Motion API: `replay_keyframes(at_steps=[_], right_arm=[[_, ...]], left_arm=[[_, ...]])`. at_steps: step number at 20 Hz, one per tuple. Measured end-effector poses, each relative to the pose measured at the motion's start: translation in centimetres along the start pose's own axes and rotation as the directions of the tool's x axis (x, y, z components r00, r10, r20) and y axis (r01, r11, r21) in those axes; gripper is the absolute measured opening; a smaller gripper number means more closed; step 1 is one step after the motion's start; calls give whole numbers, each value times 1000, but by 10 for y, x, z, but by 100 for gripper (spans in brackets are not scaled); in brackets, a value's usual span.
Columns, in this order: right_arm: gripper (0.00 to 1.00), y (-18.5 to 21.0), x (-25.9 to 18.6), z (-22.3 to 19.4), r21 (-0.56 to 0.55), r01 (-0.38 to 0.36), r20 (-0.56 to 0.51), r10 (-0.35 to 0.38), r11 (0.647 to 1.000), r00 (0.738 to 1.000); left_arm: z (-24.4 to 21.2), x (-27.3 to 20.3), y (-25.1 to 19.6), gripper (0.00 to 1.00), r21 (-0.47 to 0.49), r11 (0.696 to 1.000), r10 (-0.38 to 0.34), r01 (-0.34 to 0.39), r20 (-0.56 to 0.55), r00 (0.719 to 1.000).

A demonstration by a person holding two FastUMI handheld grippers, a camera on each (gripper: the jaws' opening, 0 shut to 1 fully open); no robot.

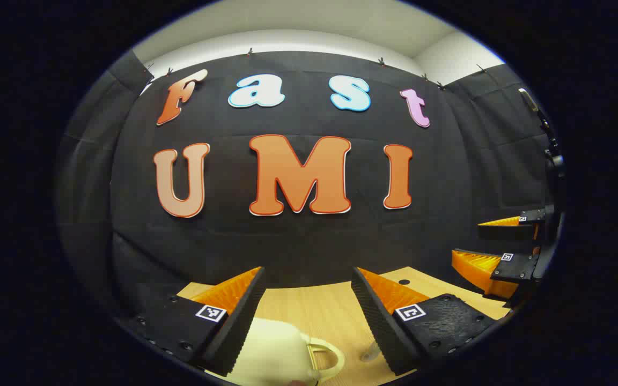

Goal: First open the suitcase, pack the skin care products into it, and then close the suitcase.

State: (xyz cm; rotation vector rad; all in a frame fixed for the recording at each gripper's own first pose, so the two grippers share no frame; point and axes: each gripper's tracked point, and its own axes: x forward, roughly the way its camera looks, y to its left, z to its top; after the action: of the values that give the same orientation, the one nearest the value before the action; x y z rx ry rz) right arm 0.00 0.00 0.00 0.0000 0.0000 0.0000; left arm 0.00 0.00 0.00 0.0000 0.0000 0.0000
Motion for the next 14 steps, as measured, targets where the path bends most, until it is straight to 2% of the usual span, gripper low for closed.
replay_keyframes(at_steps=[4,7,10,14], right_arm=[[96,14,6,6,9,-62,32,61,998,998],[96,18,7,3,17,-87,34,87,996,996],[96,15,7,2,25,-96,39,95,995,995],[95,4,8,-4,23,-85,37,85,996,996]], left_arm=[[0,-2,8,98,-24,998,53,-54,-7,999],[9,0,2,98,-18,998,55,-55,19,998],[-1,2,-3,98,-28,996,82,-82,-2,997],[-5,4,-14,99,-27,996,82,-83,-9,997]])
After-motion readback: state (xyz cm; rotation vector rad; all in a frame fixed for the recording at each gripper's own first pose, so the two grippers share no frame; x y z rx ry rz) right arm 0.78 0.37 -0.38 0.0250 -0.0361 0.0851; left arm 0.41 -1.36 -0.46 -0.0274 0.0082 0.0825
